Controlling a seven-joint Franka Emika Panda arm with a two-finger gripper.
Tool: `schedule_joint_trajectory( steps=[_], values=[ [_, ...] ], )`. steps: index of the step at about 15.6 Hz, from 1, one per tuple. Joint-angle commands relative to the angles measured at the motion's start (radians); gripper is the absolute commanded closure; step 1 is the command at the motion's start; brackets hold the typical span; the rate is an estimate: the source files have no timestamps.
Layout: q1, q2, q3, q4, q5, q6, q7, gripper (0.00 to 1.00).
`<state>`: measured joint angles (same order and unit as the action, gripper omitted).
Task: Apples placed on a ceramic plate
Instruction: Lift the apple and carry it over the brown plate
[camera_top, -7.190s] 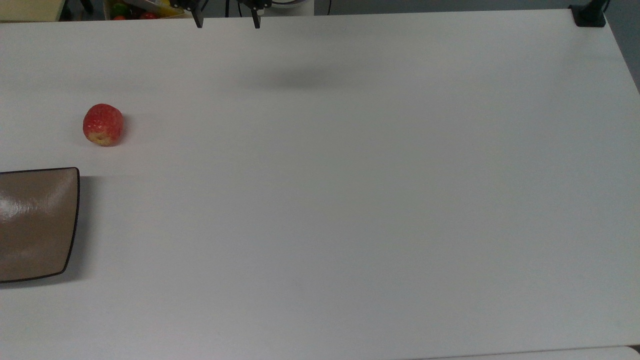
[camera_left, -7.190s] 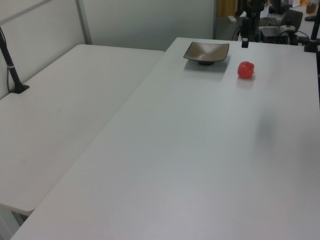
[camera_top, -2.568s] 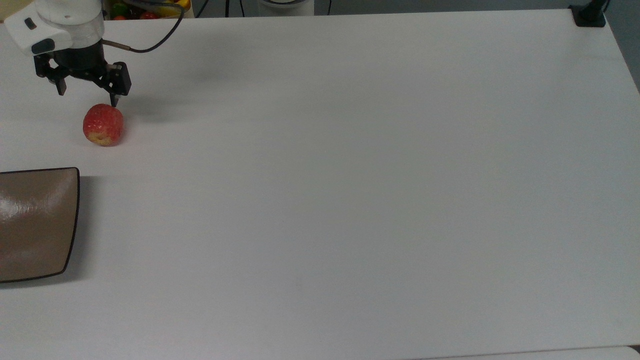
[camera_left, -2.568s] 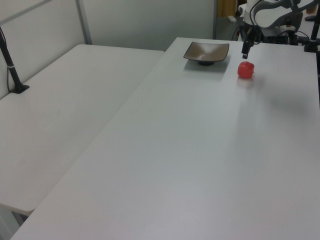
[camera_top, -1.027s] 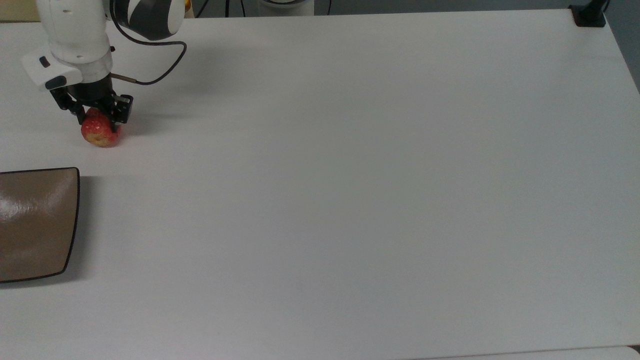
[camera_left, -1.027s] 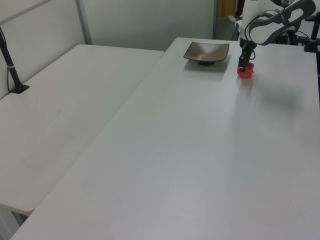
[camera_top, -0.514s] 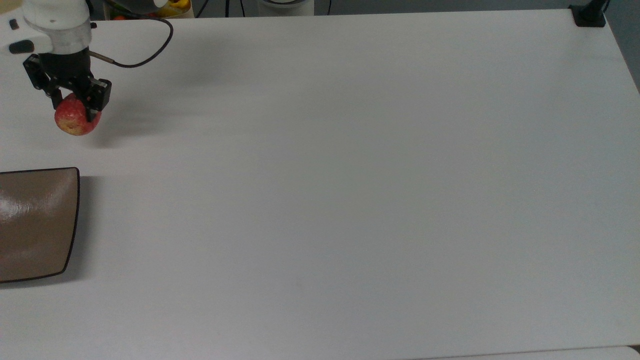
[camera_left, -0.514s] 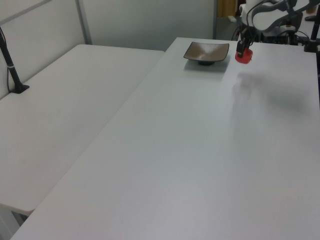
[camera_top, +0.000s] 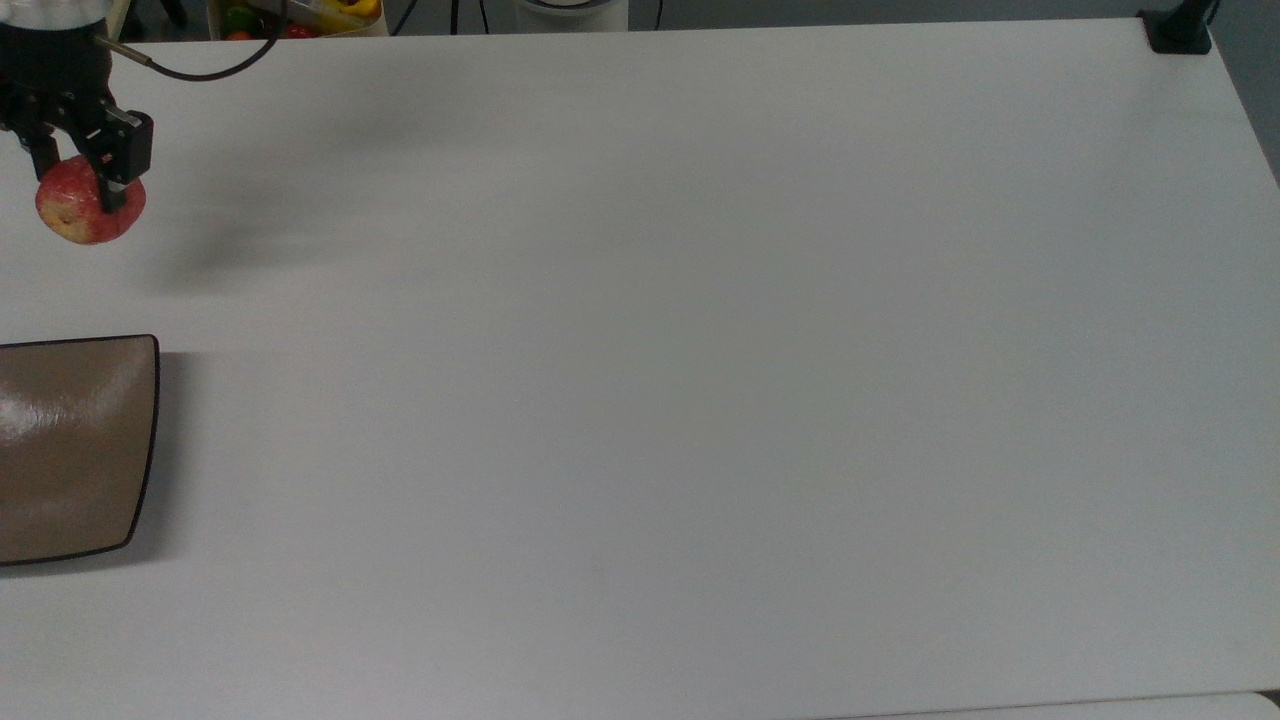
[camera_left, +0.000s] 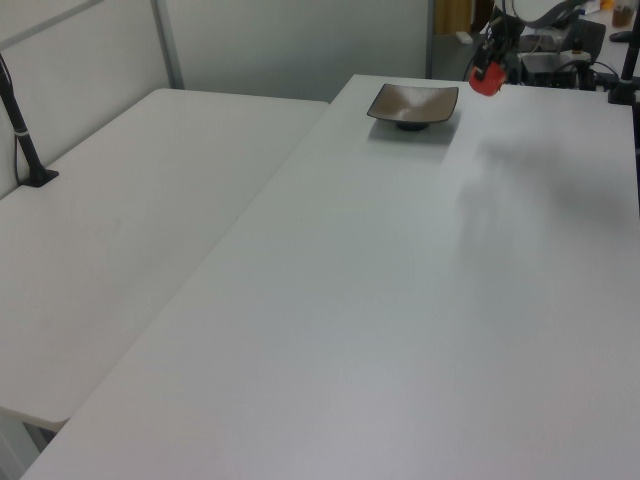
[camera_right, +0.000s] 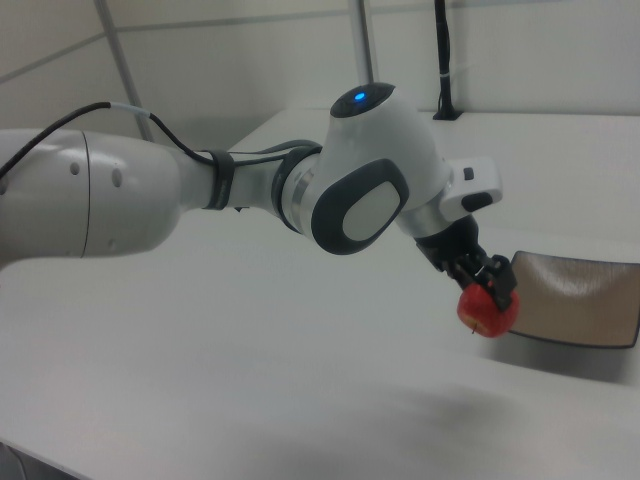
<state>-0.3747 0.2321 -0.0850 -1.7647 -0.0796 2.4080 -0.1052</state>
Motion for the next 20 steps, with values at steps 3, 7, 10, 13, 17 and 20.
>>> schedule_joint_trajectory(
  steps=[3, 7, 10, 13, 17, 20],
  values=[
    [-0.018, 0.013, 0.013, 0.048, 0.084, 0.034, 0.021, 0.54],
    [-0.041, 0.061, 0.013, 0.103, 0.144, 0.080, 0.024, 0.53],
    [-0.035, 0.124, 0.011, 0.160, 0.167, 0.141, 0.086, 0.53],
    [-0.029, 0.209, 0.011, 0.194, 0.152, 0.328, 0.250, 0.53],
    [-0.004, 0.272, 0.010, 0.223, 0.149, 0.404, 0.315, 0.48],
    [0.010, 0.328, 0.010, 0.254, 0.136, 0.411, 0.320, 0.44]
  ],
)
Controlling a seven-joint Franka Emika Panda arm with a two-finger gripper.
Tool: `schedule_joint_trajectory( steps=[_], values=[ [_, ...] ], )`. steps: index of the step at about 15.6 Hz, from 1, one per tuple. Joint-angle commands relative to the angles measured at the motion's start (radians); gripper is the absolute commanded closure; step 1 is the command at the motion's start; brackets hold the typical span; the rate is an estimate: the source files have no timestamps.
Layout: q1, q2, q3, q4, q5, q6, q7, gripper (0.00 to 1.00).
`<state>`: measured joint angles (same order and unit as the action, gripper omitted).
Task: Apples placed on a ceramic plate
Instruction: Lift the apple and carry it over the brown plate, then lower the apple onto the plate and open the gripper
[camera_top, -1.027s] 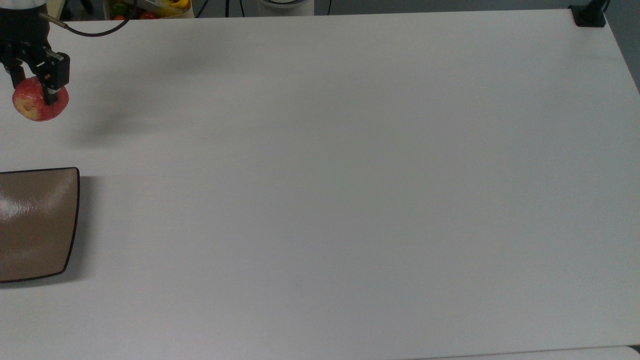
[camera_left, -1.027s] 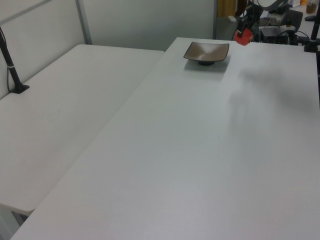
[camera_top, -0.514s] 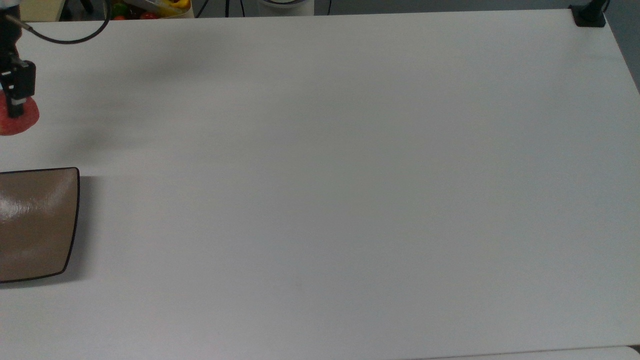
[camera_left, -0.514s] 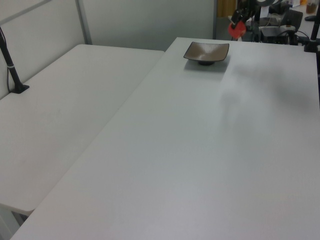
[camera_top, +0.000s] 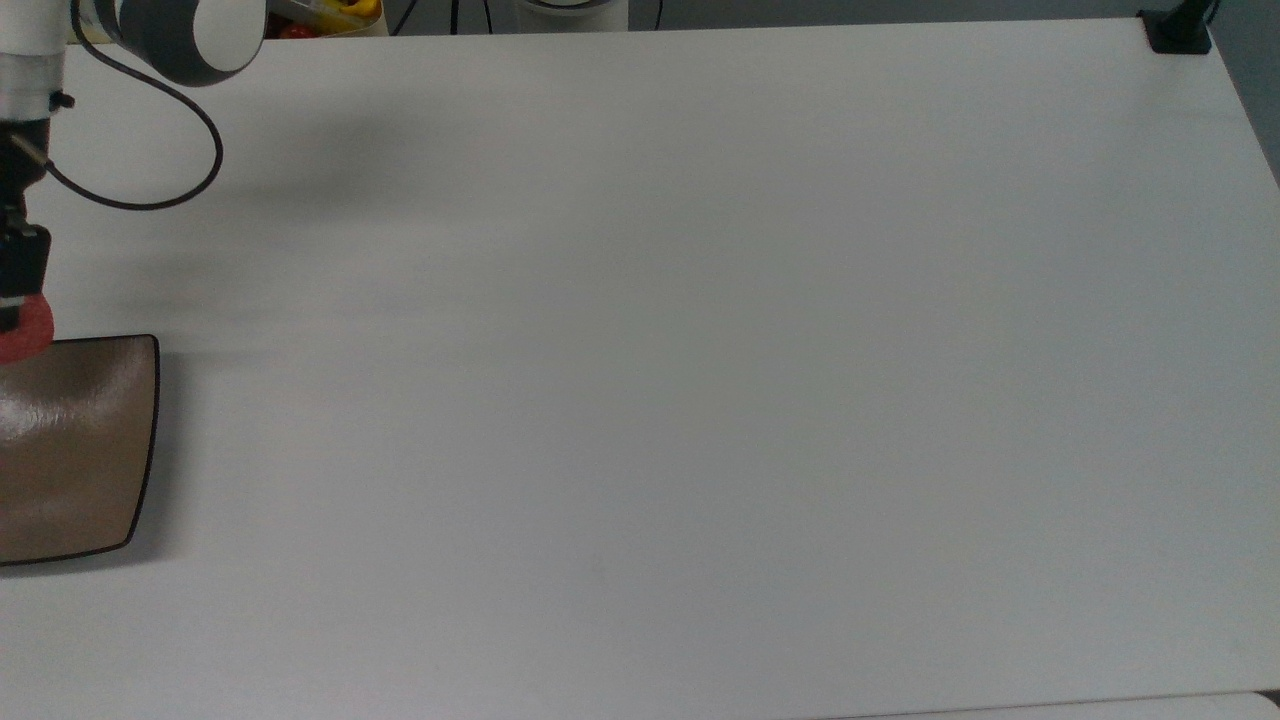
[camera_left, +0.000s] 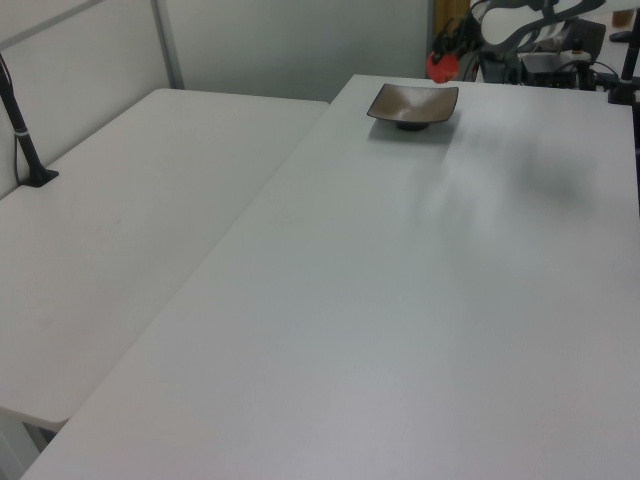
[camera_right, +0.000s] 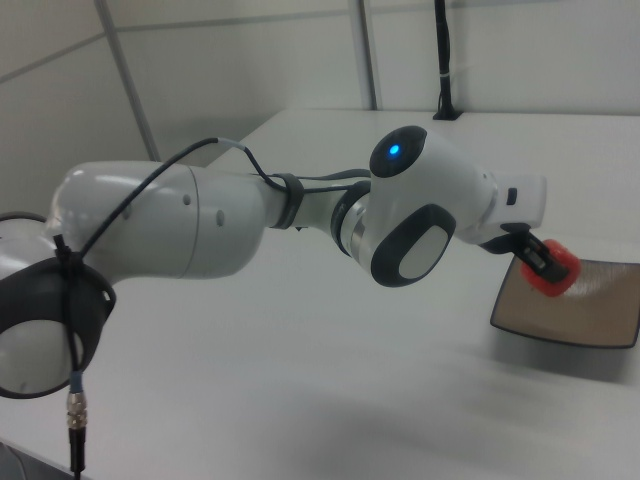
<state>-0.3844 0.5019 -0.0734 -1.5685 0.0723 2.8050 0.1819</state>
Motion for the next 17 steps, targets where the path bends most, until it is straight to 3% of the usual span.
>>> schedule_joint_trajectory(
  steps=[1, 3, 6, 15, 17],
  values=[
    [0.021, 0.066, -0.002, 0.057, -0.025, 0.014, 0.033, 0.43],
    [0.032, 0.089, -0.002, 0.062, -0.043, 0.014, 0.034, 0.35],
    [0.033, 0.090, -0.002, 0.062, -0.075, 0.013, 0.062, 0.03],
    [0.027, 0.057, -0.002, 0.058, -0.106, -0.002, 0.080, 0.00],
    [0.021, 0.023, 0.001, 0.051, -0.141, -0.097, 0.074, 0.00]
  ],
)
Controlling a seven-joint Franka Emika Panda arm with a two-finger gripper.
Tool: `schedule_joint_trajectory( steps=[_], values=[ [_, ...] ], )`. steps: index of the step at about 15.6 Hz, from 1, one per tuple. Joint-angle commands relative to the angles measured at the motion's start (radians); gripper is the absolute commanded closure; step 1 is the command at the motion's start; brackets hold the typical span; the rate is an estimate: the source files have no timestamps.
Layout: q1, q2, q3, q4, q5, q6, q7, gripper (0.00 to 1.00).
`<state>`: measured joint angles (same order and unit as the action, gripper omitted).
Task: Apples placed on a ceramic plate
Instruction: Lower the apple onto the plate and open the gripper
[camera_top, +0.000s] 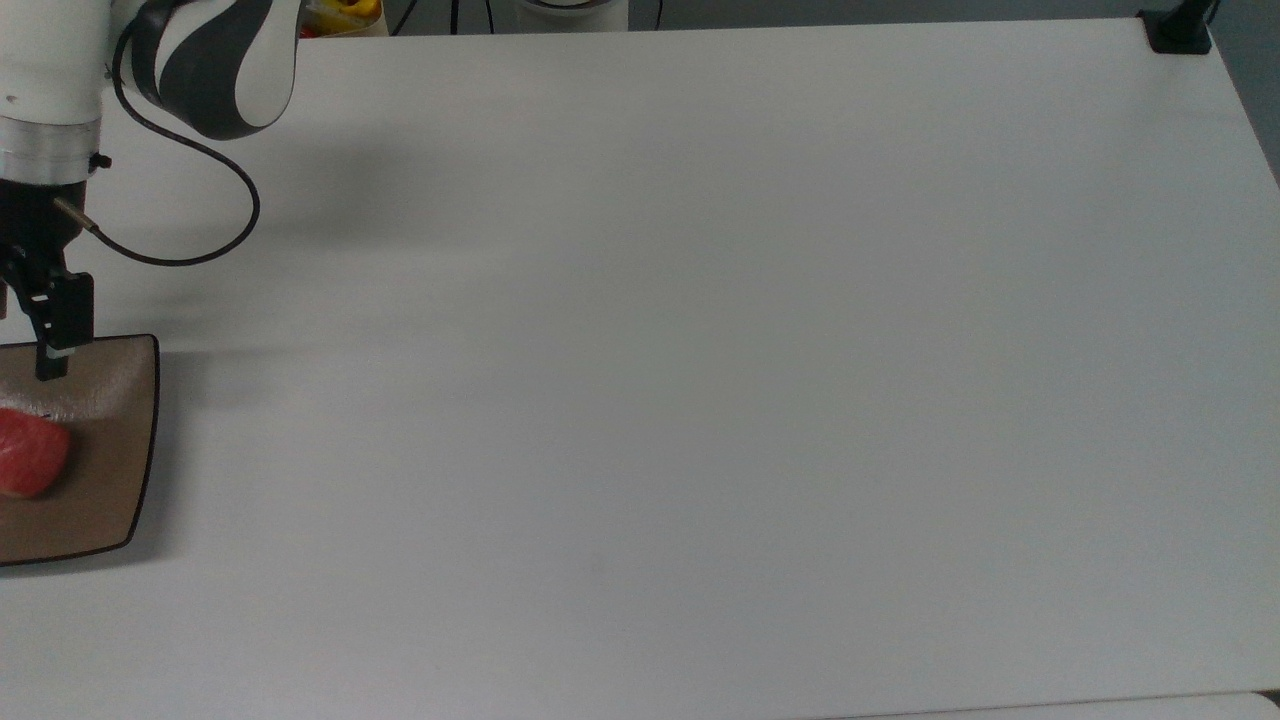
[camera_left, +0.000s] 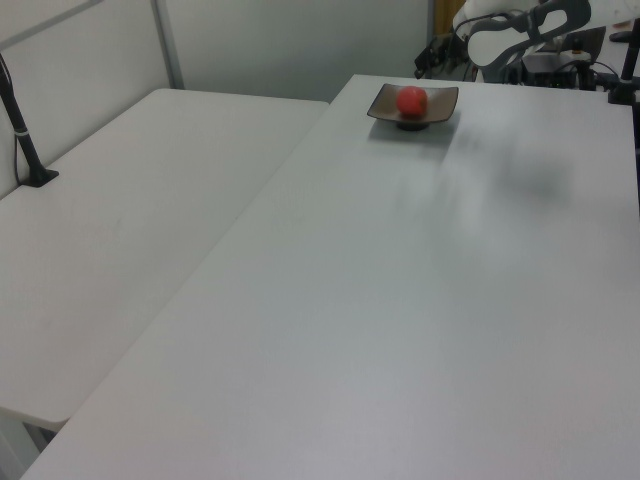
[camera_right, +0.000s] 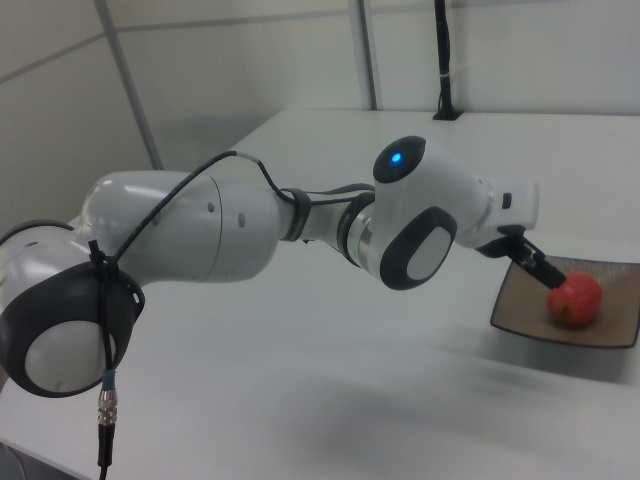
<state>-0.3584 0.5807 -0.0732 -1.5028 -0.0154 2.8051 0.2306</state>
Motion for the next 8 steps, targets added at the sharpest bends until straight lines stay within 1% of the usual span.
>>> schedule_joint_trajectory(
  steps=[1, 2, 4, 5, 8],
  values=[
    [-0.007, -0.073, 0.003, -0.014, -0.072, -0.177, 0.023, 0.00],
    [-0.007, -0.091, 0.004, -0.014, -0.086, -0.246, 0.013, 0.00],
    [-0.007, -0.137, 0.022, -0.037, -0.087, -0.365, -0.054, 0.00],
    [-0.008, -0.160, 0.030, -0.048, -0.086, -0.430, -0.100, 0.00],
    [-0.005, -0.228, 0.038, -0.068, -0.084, -0.687, -0.264, 0.00]
  ],
)
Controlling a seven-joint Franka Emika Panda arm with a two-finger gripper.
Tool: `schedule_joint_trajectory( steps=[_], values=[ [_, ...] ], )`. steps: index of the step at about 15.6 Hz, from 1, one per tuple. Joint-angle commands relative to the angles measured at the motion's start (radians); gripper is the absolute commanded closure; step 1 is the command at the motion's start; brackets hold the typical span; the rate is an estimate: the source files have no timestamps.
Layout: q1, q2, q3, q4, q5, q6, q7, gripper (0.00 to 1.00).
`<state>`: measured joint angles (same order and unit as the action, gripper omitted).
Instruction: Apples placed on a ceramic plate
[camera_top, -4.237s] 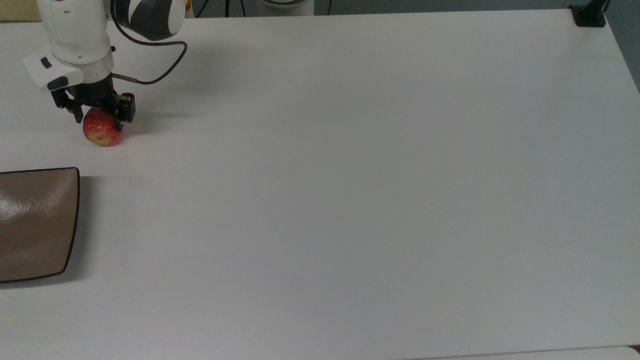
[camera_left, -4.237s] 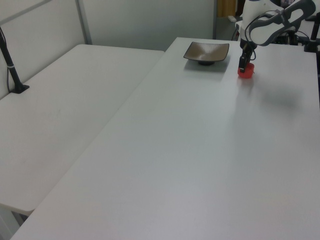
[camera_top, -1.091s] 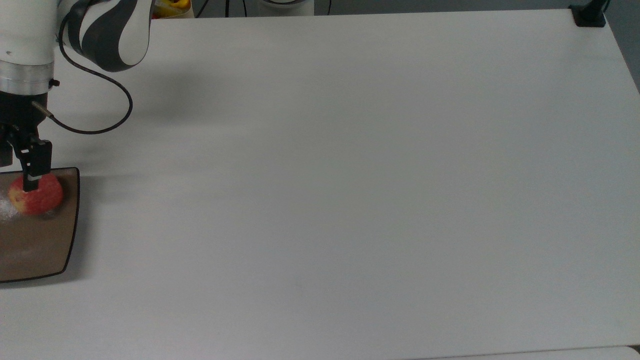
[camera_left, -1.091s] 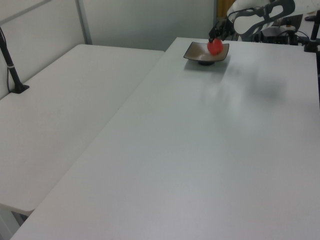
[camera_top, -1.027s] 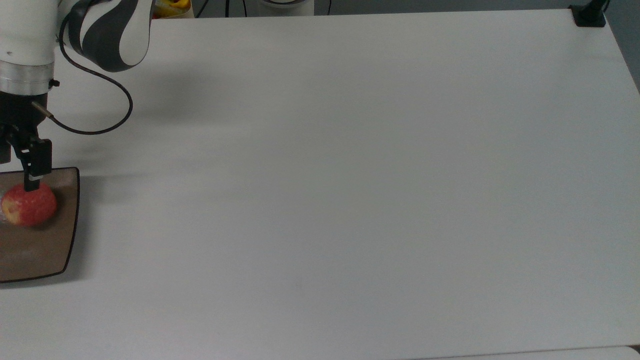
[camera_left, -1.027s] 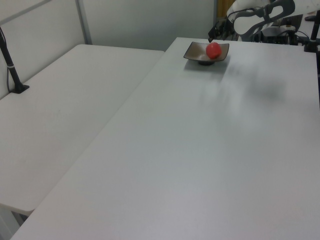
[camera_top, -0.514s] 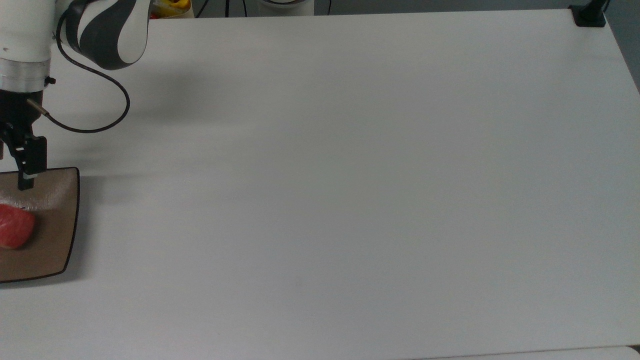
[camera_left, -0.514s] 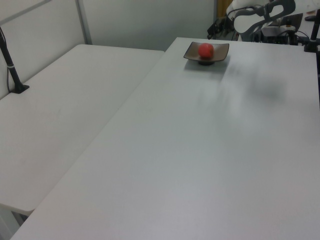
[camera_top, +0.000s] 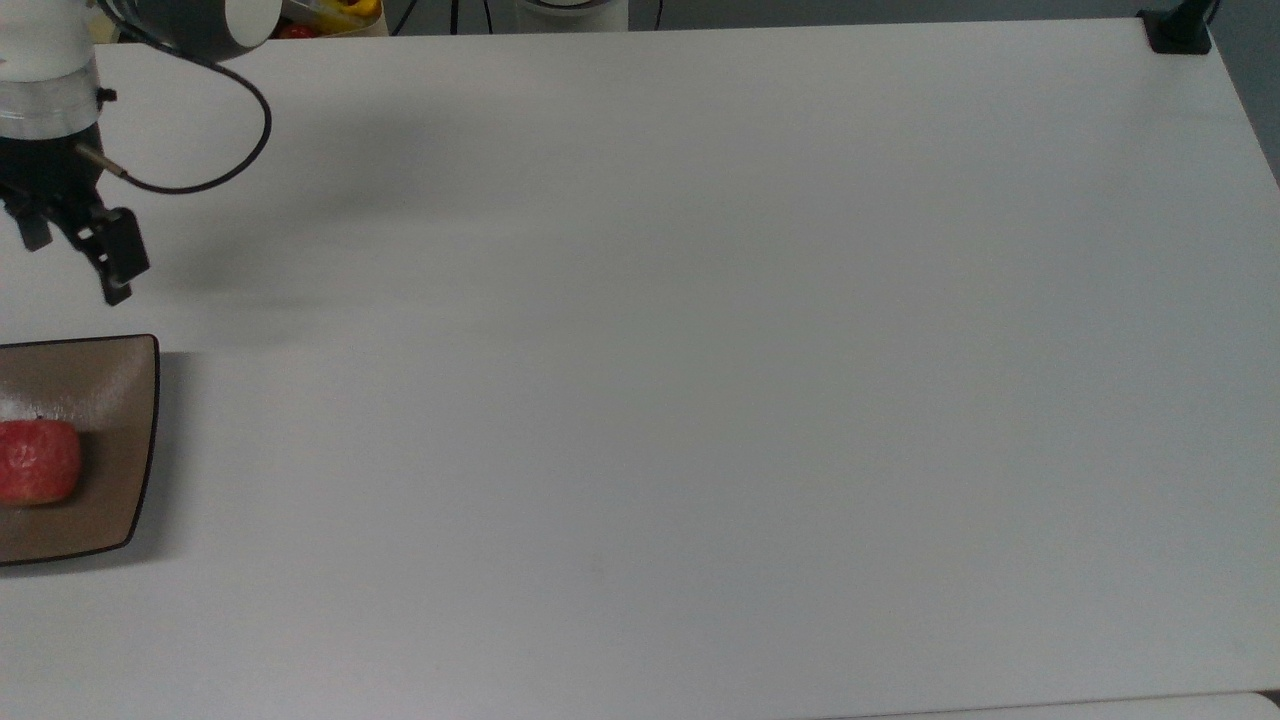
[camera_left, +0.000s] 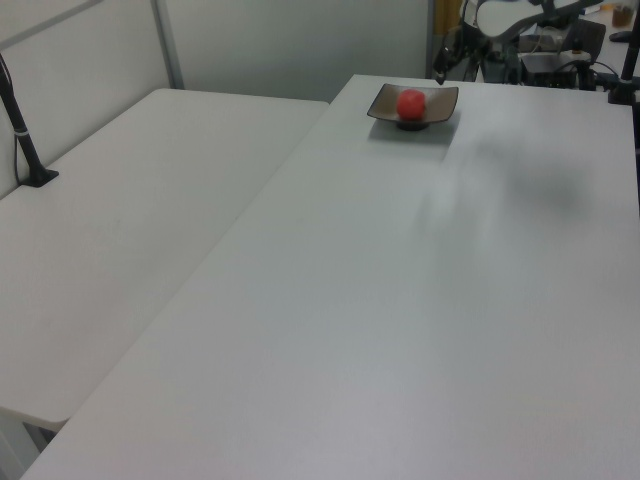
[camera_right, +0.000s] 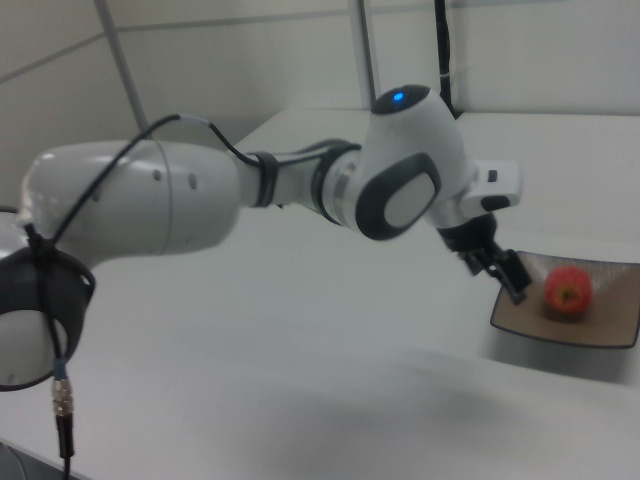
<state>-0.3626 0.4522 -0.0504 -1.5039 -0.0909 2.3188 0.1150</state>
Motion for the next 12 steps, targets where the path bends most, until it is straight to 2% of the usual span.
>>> schedule_joint_trajectory(
  steps=[1, 3, 5, 7, 12],
  values=[
    [0.001, -0.113, 0.015, -0.067, -0.004, -0.270, -0.197, 0.00],
    [0.008, -0.136, 0.015, -0.075, -0.003, -0.373, -0.260, 0.00],
    [0.014, -0.176, 0.018, -0.122, -0.003, -0.438, -0.294, 0.00],
    [0.048, -0.248, 0.021, -0.220, -0.003, -0.438, -0.304, 0.00],
    [0.141, -0.398, 0.020, -0.352, 0.023, -0.438, -0.291, 0.00]
  ],
)
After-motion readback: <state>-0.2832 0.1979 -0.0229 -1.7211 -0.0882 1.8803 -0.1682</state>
